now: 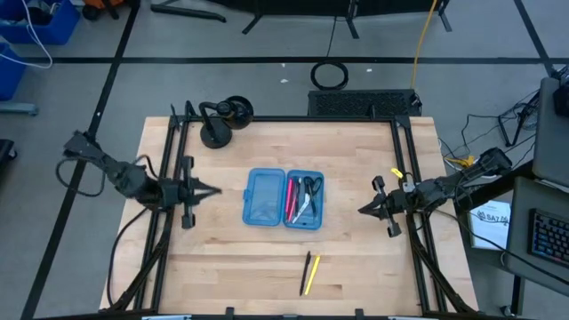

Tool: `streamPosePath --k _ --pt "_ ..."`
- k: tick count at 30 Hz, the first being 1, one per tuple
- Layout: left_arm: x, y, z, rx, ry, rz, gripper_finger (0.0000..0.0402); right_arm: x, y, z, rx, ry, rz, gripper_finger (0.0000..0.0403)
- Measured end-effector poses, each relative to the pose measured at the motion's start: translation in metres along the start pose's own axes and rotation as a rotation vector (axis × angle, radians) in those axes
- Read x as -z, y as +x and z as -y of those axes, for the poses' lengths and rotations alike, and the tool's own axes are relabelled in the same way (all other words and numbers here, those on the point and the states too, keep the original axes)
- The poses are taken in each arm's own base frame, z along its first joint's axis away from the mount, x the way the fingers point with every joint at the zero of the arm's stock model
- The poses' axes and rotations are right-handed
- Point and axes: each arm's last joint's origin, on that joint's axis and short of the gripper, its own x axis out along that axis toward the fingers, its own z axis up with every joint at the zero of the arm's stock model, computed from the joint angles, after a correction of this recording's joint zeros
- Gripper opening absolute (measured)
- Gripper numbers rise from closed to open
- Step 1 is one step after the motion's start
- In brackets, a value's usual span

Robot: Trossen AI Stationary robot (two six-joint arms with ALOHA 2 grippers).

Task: Pick & place school supplies into a supply box
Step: Put the yellow pen into the blue supply box

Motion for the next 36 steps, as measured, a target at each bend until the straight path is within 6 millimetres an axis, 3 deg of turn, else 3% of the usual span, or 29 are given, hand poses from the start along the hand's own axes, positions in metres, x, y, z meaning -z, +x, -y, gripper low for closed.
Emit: streamPosePath --k 4,7,11,14,19,24,30,36 --pt "0.046 -0.012 0.0 -0.034 -0.084 -0.01 0.0002 -0.006 0.003 -0.003 -0.083 -0.017 0.057 0.0" --pt "0.076 -0.021 0.003 -0.015 -0.146 0.005 0.0001 -0.009 0.006 -0.003 -0.053 -0.046 0.076 0.0" --pt "0.105 -0.028 0.007 -0.062 -0.219 0.014 0.0001 -0.038 0.021 -0.005 0.033 -0.121 0.037 0.0" --pt "0.126 -0.028 0.013 -0.083 -0.222 -0.021 0.0003 -0.066 0.044 -0.008 0.13 -0.184 -0.113 0.0" --pt "0.147 -0.027 0.016 -0.129 -0.231 -0.032 0.0007 -0.12 0.099 -0.01 0.391 -0.172 -0.404 0.0" --pt "0.155 -0.027 0.013 -0.19 -0.273 0.009 0.0004 -0.159 0.154 -0.004 0.422 -0.084 -0.695 0.0" --pt "0.161 -0.026 0.011 -0.215 -0.284 -0.03 0.0028 -0.165 0.197 -0.028 0.342 -0.143 -1.012 0.0" --pt "0.168 -0.026 0.015 -0.17 -0.22 -0.112 0.003 -0.132 0.226 -0.076 0.127 -0.302 -1.162 0.0"
